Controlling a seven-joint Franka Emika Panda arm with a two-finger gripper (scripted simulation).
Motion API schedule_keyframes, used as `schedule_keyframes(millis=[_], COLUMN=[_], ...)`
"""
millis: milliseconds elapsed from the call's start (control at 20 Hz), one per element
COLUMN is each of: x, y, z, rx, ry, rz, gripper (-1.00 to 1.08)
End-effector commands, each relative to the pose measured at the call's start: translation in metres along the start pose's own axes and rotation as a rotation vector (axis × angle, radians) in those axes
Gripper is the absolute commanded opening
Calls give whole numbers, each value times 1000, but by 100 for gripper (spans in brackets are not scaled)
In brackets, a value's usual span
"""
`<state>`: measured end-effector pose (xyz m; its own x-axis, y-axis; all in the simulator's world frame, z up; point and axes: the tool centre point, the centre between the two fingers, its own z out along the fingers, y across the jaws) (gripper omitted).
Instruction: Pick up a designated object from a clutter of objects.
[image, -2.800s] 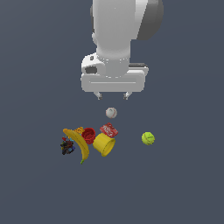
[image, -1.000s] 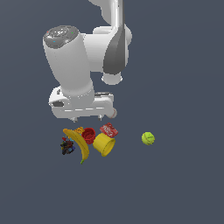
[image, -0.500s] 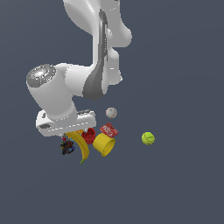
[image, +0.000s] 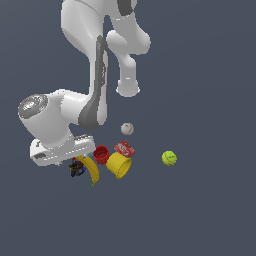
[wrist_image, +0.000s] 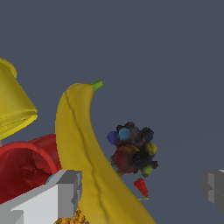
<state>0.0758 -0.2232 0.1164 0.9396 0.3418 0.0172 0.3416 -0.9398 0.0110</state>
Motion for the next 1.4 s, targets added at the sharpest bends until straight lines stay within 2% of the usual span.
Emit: schedule_keyframes(millis=[0, 400, 450, 600, 1100, 1350], x=[-5, -11, -3, -3, -11, -12], y=[0, 10, 19, 19, 10, 9], z=[23, 37, 13, 17, 74, 86], rx=[13, 11, -14, -13, 7, 11], ry=[-15, -17, 11, 10, -12, -17], rz=[-27, -51, -44, -45, -50, -51], gripper=[100, 100, 100, 100, 100, 100])
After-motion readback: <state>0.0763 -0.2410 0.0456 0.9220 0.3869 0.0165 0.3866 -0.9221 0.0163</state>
